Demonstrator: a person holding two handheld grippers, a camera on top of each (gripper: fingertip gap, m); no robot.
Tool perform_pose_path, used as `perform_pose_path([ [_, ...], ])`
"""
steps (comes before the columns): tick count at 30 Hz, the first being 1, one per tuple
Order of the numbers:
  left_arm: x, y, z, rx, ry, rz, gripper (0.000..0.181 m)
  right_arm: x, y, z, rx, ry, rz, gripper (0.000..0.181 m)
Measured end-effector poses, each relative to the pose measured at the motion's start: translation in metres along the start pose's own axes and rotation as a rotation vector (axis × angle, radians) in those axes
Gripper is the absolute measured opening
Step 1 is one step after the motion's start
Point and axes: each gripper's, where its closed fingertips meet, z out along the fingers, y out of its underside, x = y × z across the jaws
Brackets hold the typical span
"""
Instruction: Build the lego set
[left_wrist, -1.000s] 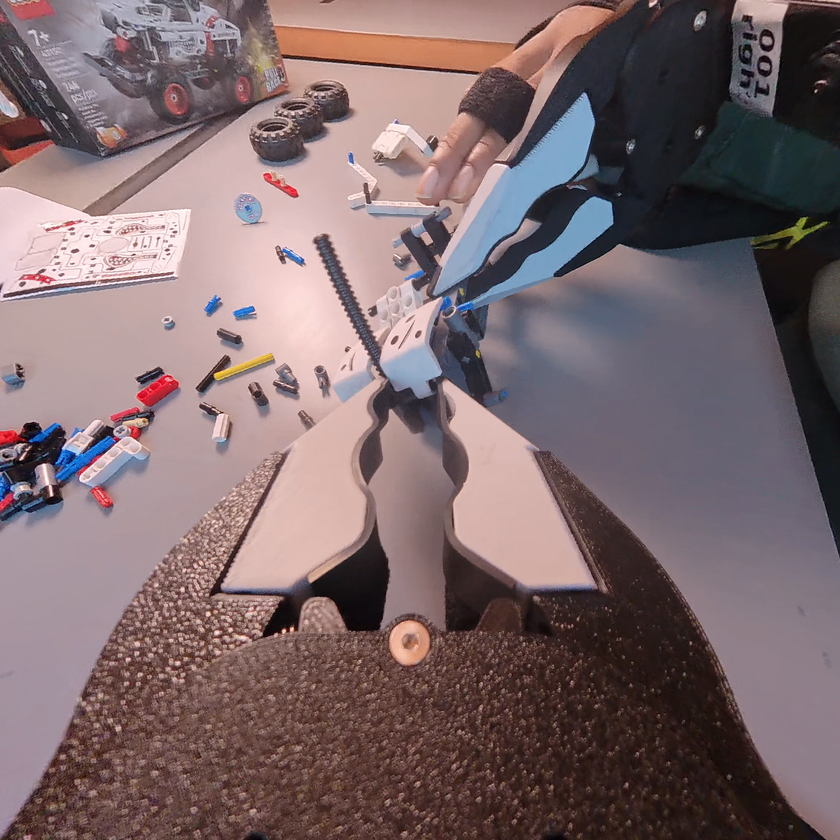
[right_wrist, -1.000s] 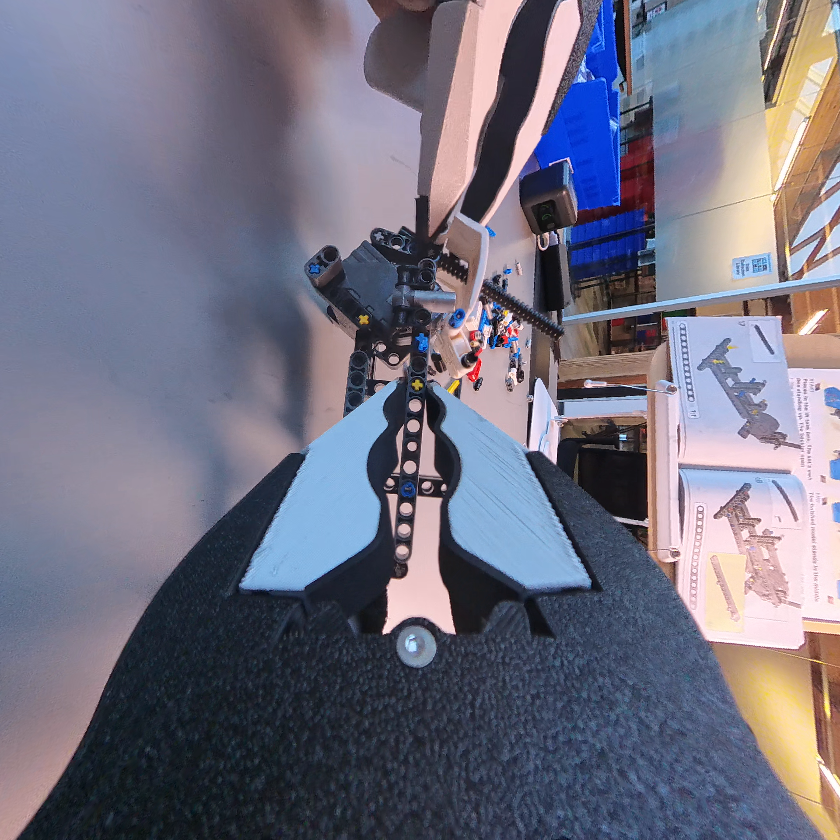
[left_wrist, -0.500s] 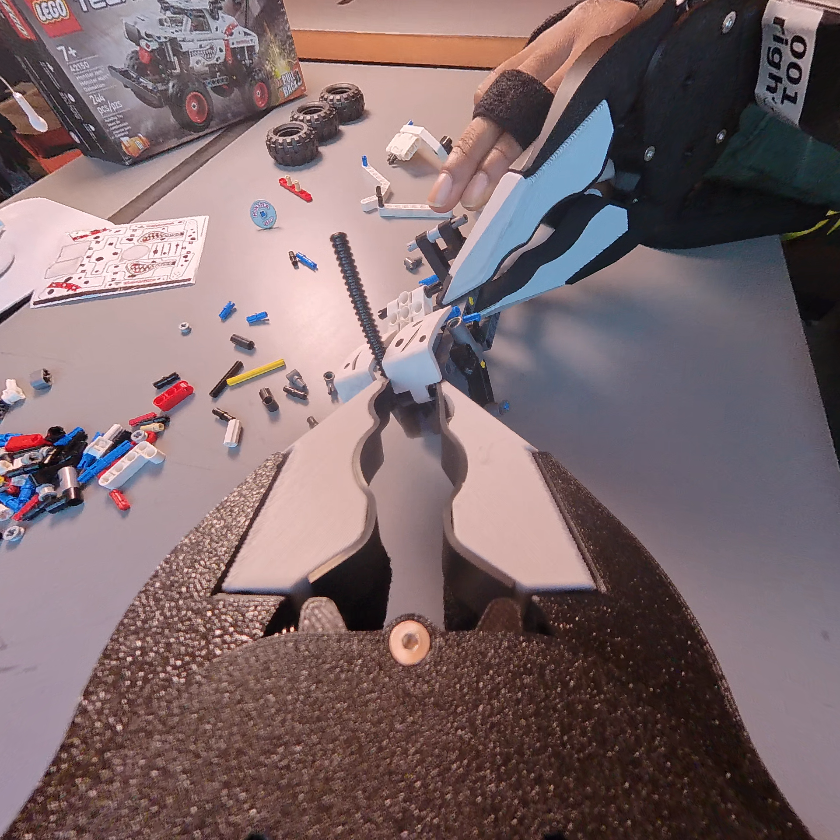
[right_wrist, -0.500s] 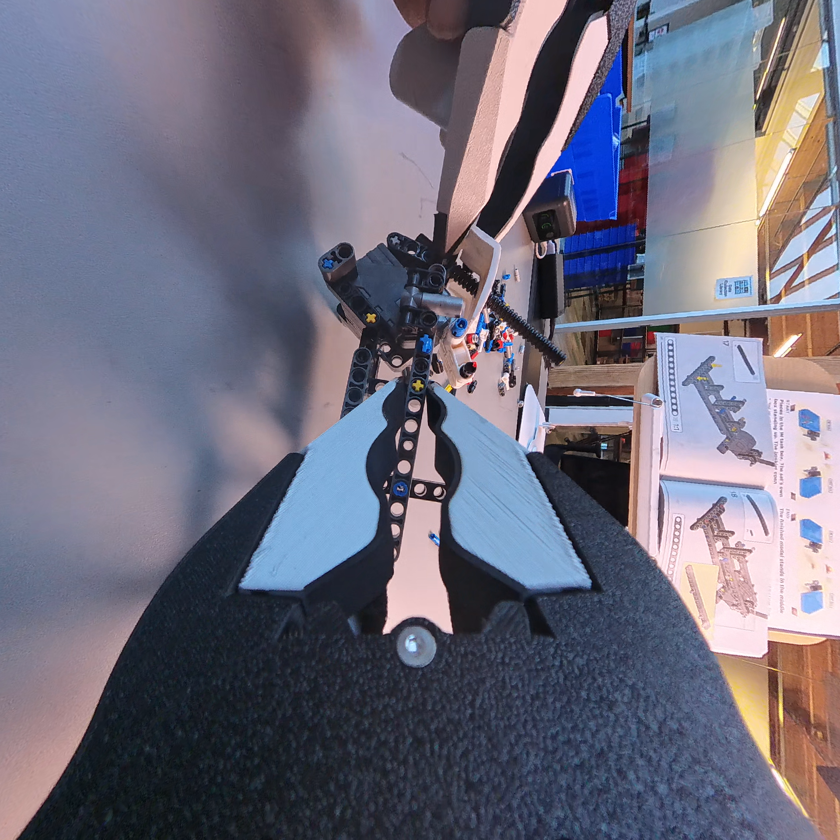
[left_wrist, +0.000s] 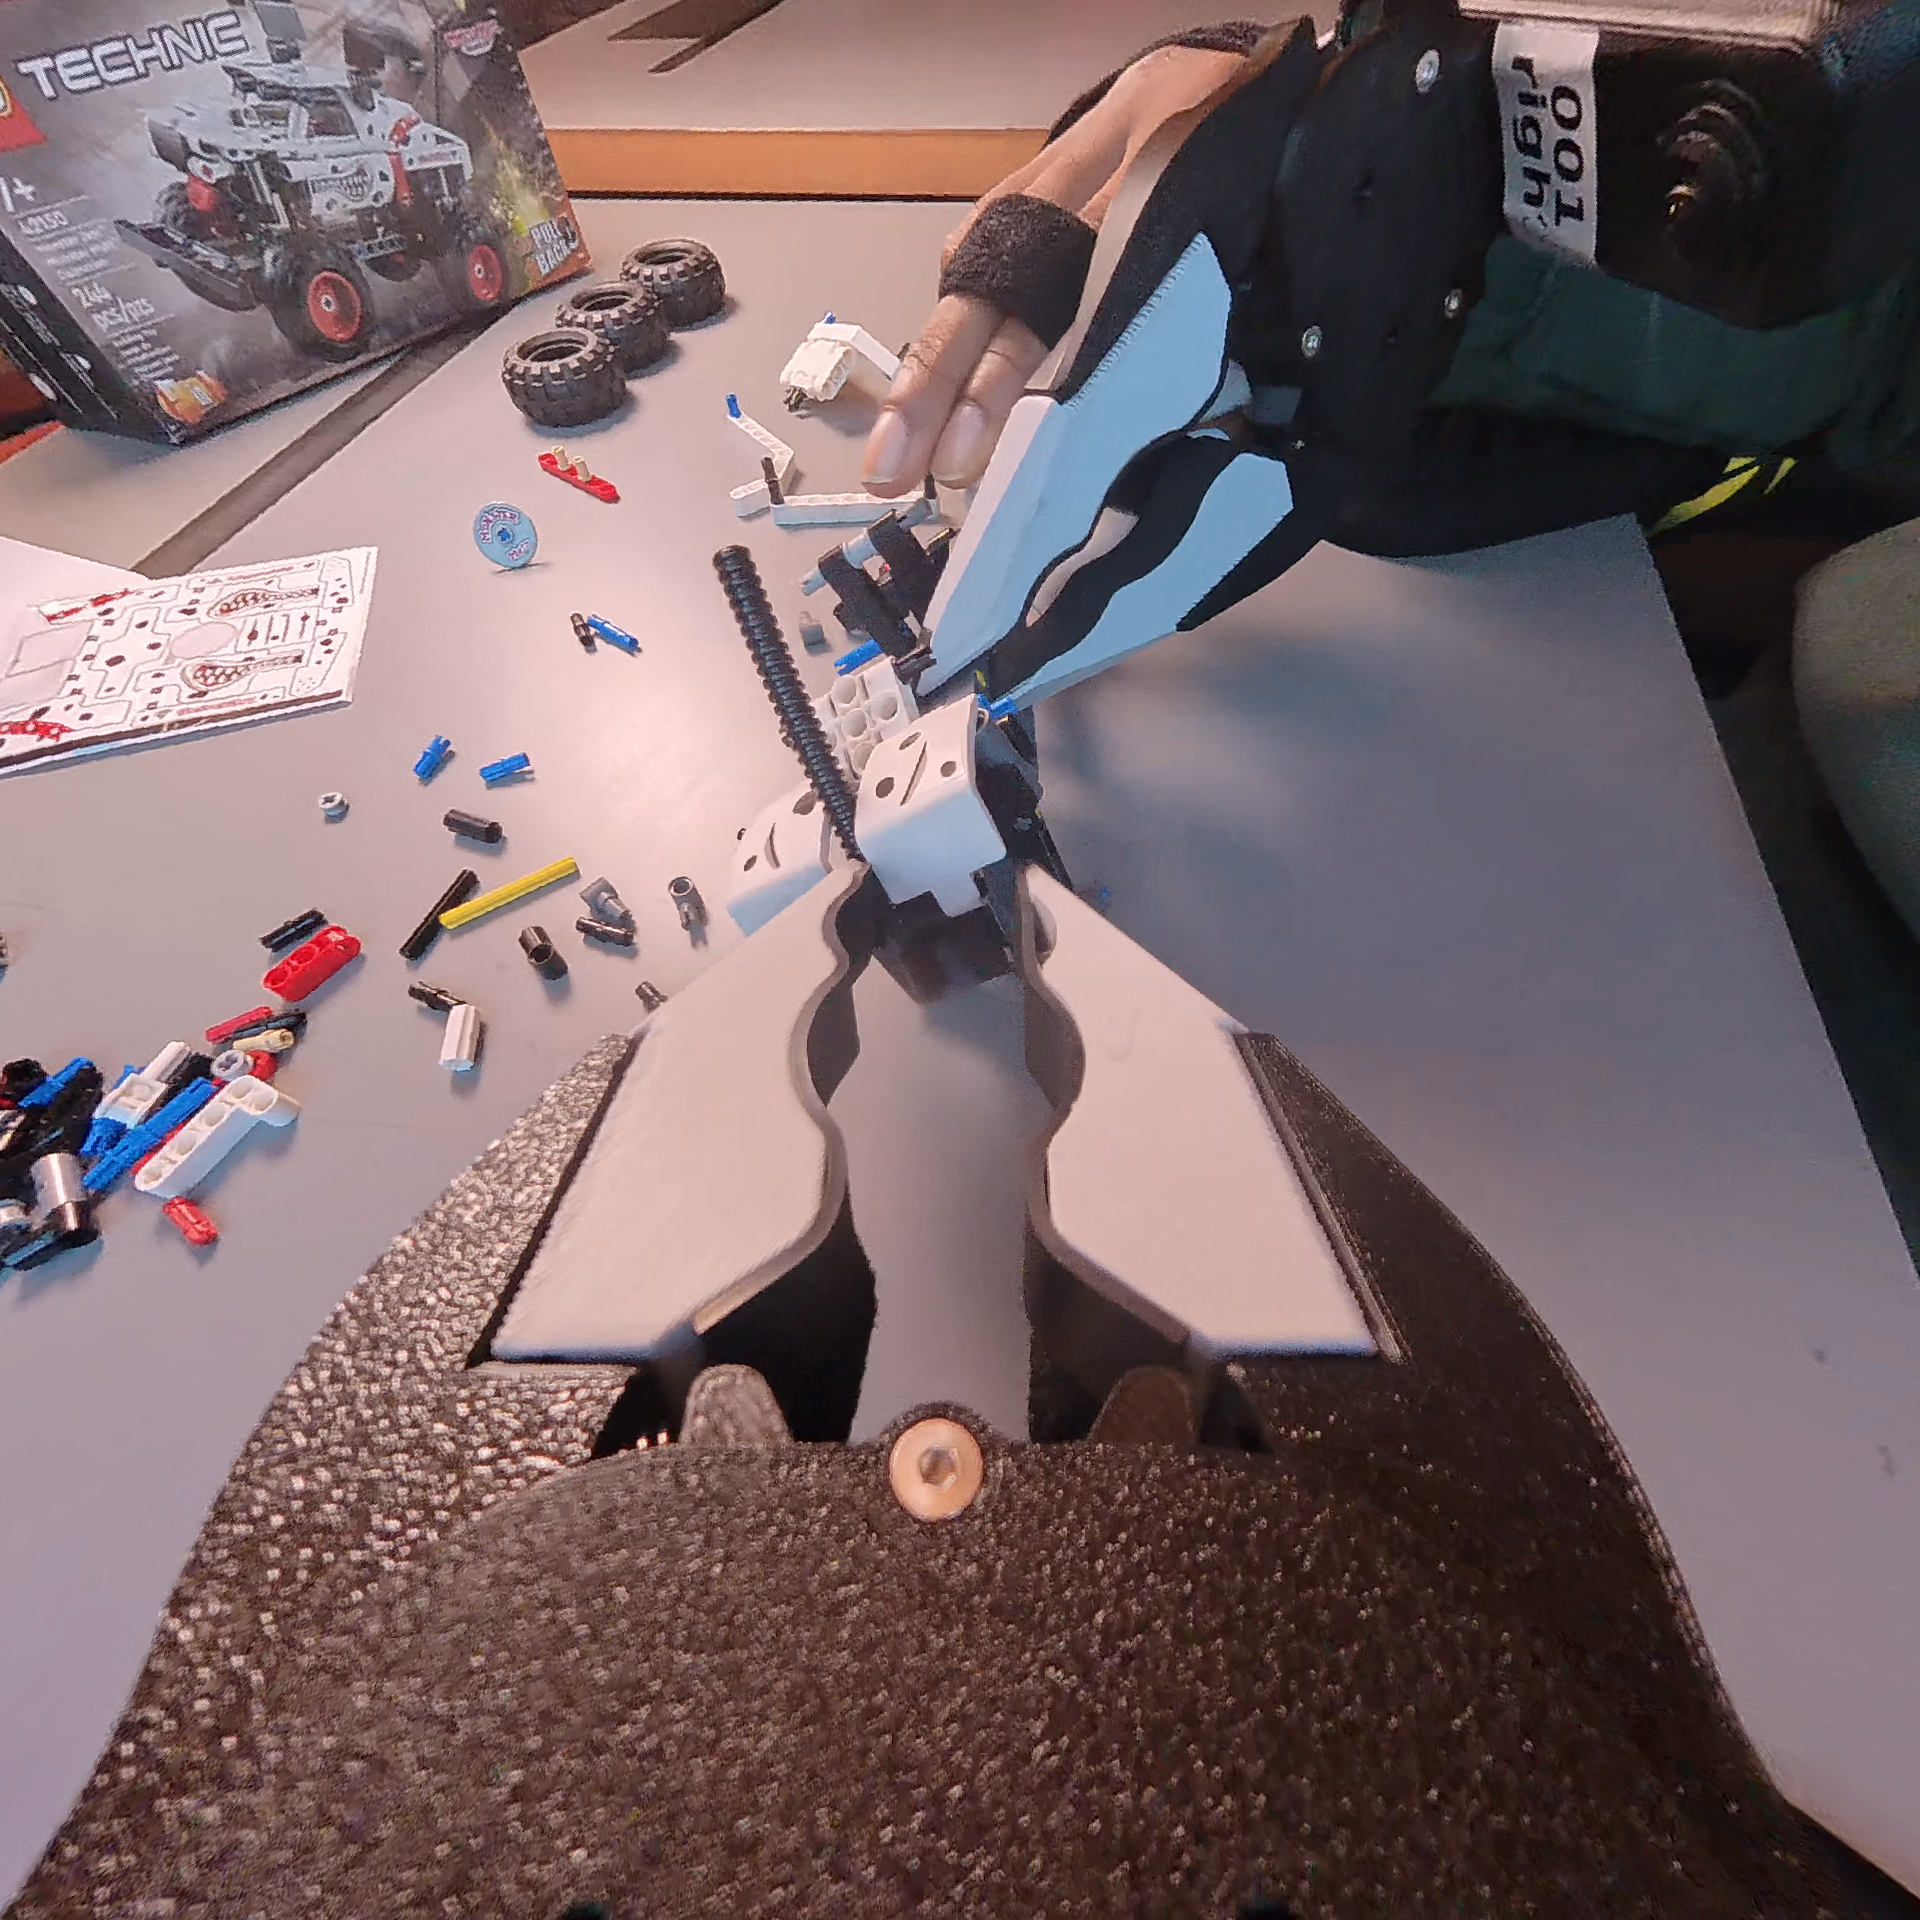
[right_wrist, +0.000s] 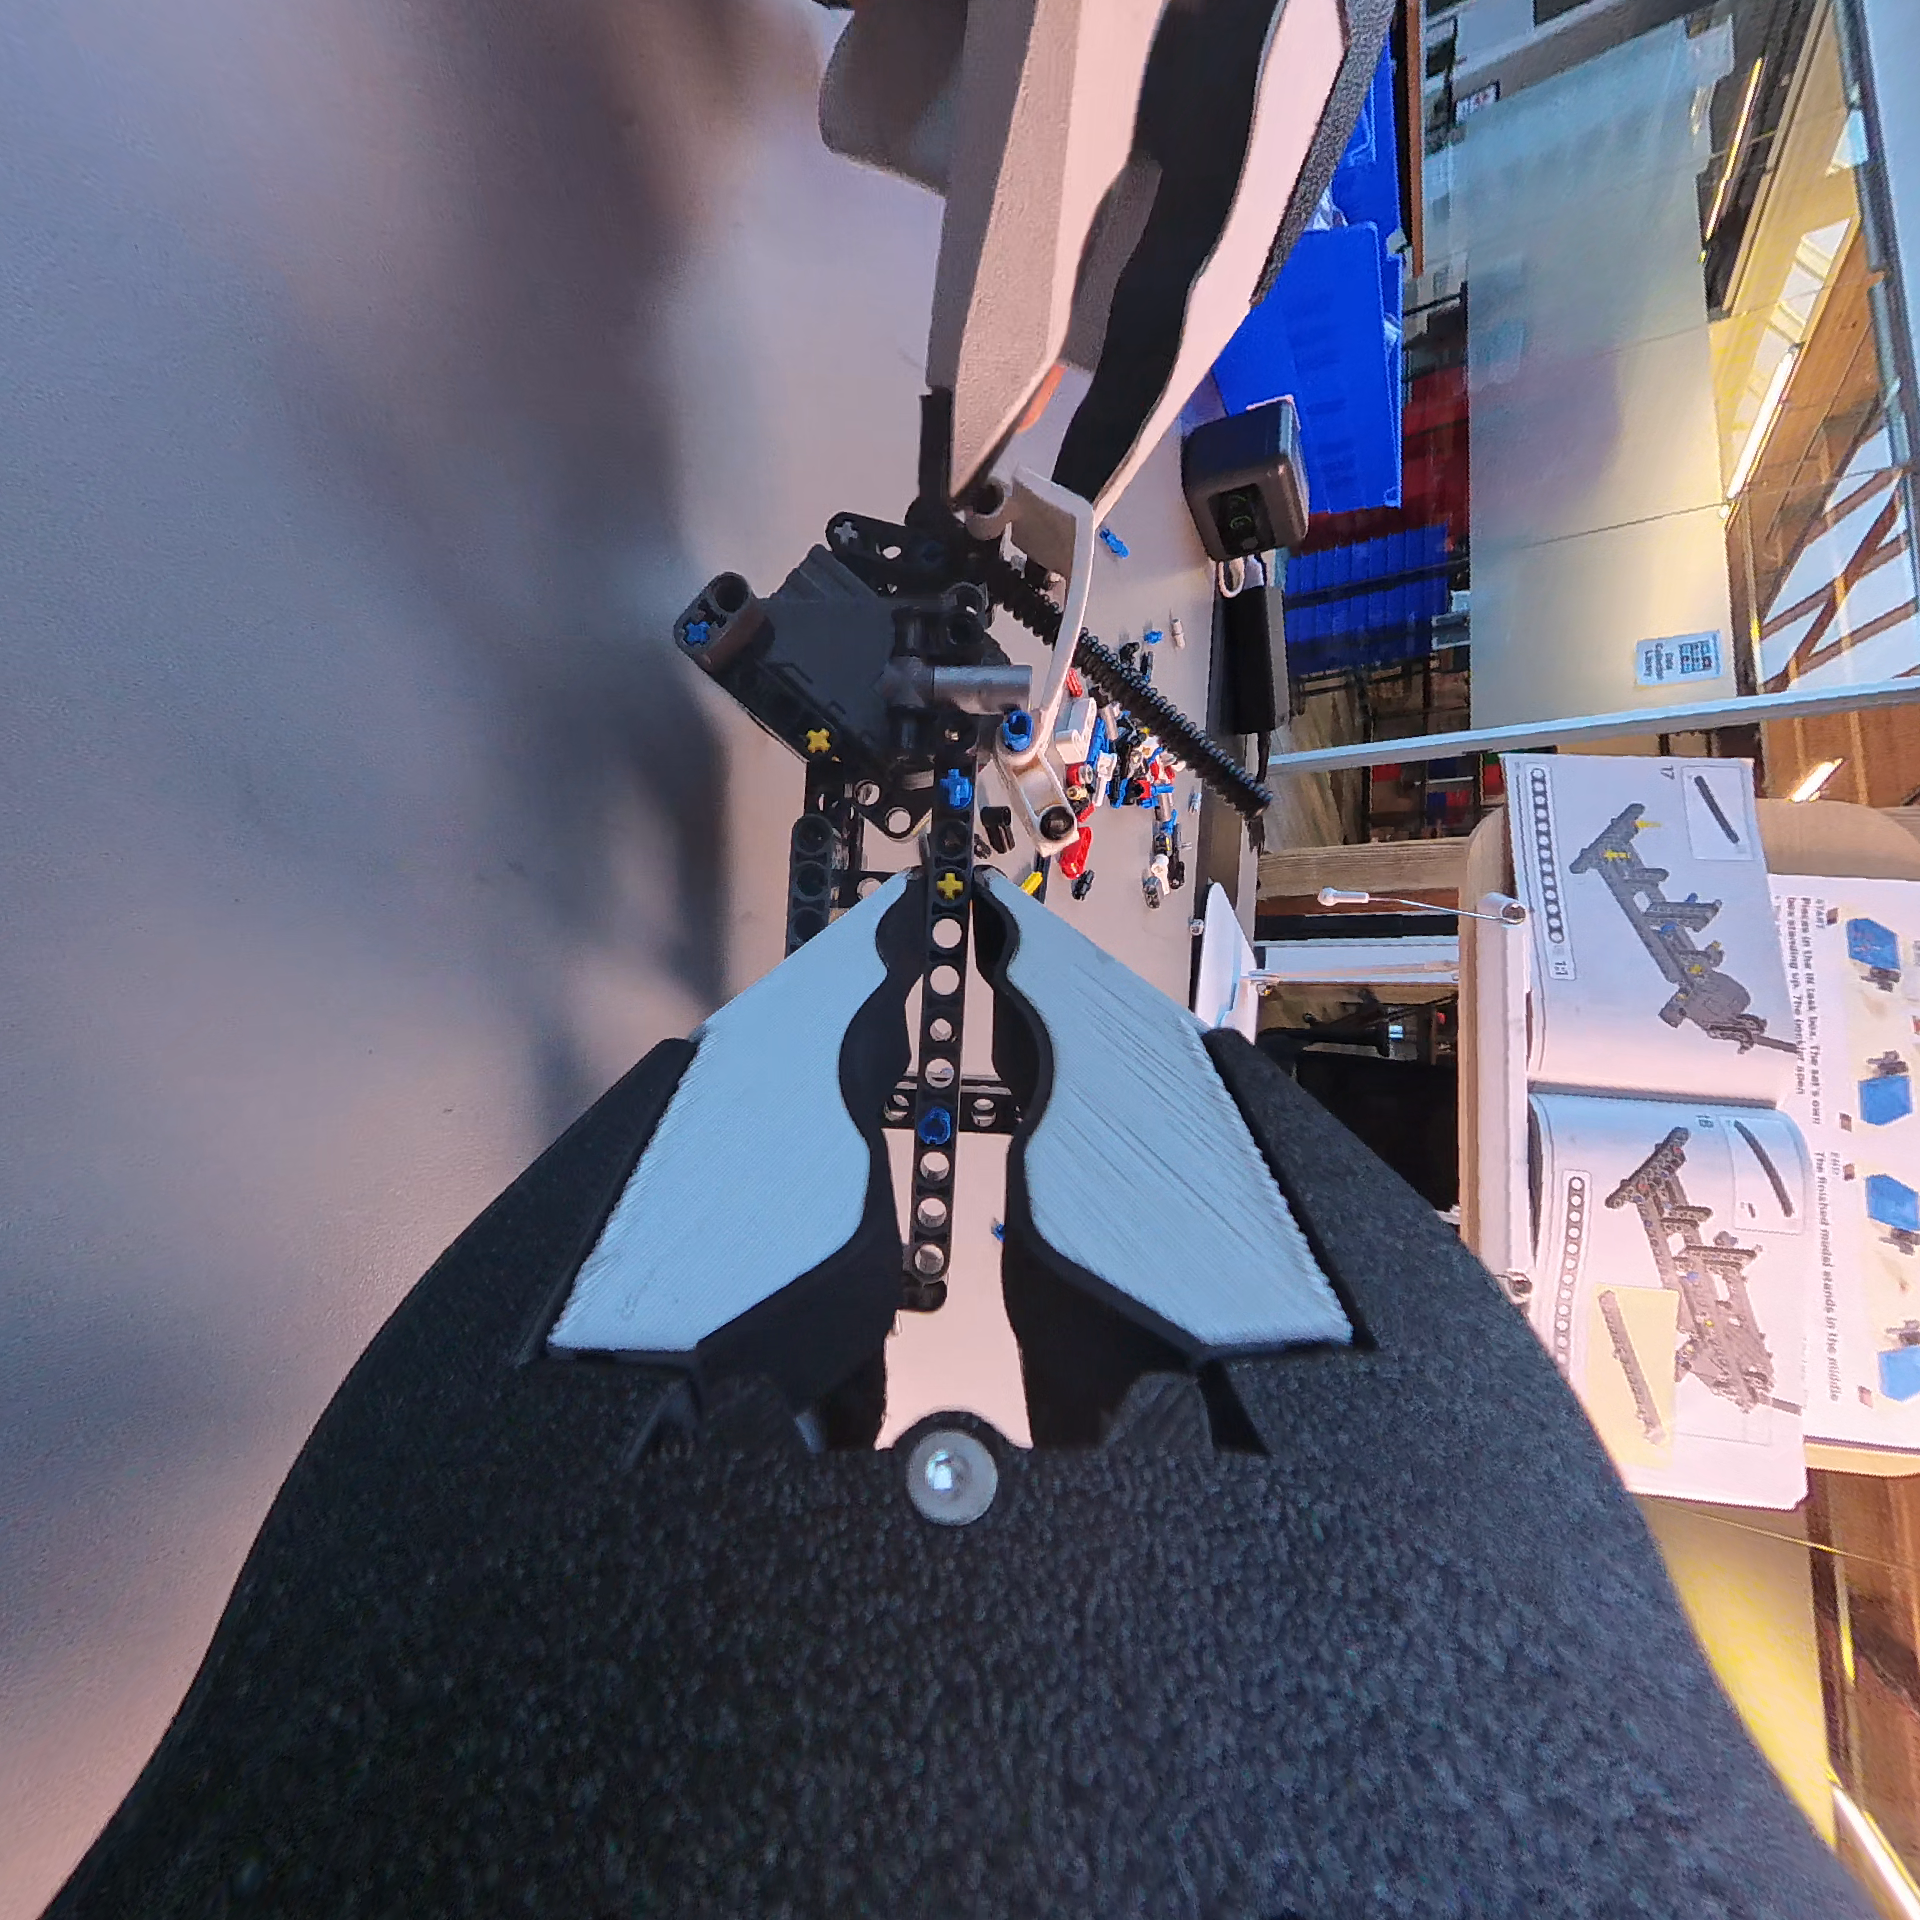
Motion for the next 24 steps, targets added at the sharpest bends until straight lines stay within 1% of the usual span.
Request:
perform_pose_path([
  [4,0.003,0.002,-0.002,-0.014,0.018,0.024,0.035,0.001,0.0,0.001,0.009,-0.007,0.028,0.008],
  [6,0.001,0.002,-0.006,-0.018,0.006,0.044,0.035,0.001,-0.001,0.002,0.014,-0.007,0.031,0.008],
  [9,-0.006,-0.003,-0.018,0.009,-0.028,0.039,0.035,0.001,-0.001,0.002,0.019,-0.009,0.038,0.008],
  [11,-0.013,0.002,-0.022,-0.012,-0.06,0.036,0.033,0.001,-0.001,0.002,0.023,-0.009,0.041,0.008],
  [14,-0.009,0.014,-0.01,-0.07,-0.036,0.024,0.03,0.0,-0.003,0.003,0.031,-0.009,0.039,0.008],
  [15,-0.011,0.016,-0.005,-0.079,-0.051,0.019,0.029,0.0,-0.003,0.003,0.029,-0.008,0.035,0.008],
  [16,-0.013,0.015,-0.004,-0.076,-0.065,0.022,0.028,0.0,-0.002,0.003,0.02,-0.004,0.025,0.008],
  [17,-0.015,0.014,-0.004,-0.074,-0.07,0.012,0.022,0.0,-0.001,0.002,0.022,-0.004,0.028,0.008],
  [19,-0.016,0.014,-0.003,-0.074,-0.076,-0.001,0.022,0.0,-0.001,0.003,0.023,0.003,0.022,0.008],
  [24,-0.016,0.013,-0.001,-0.098,-0.108,0.034,0.02,0.0,0.0,0.003,0.016,0.009,-0.002,0.007],
])
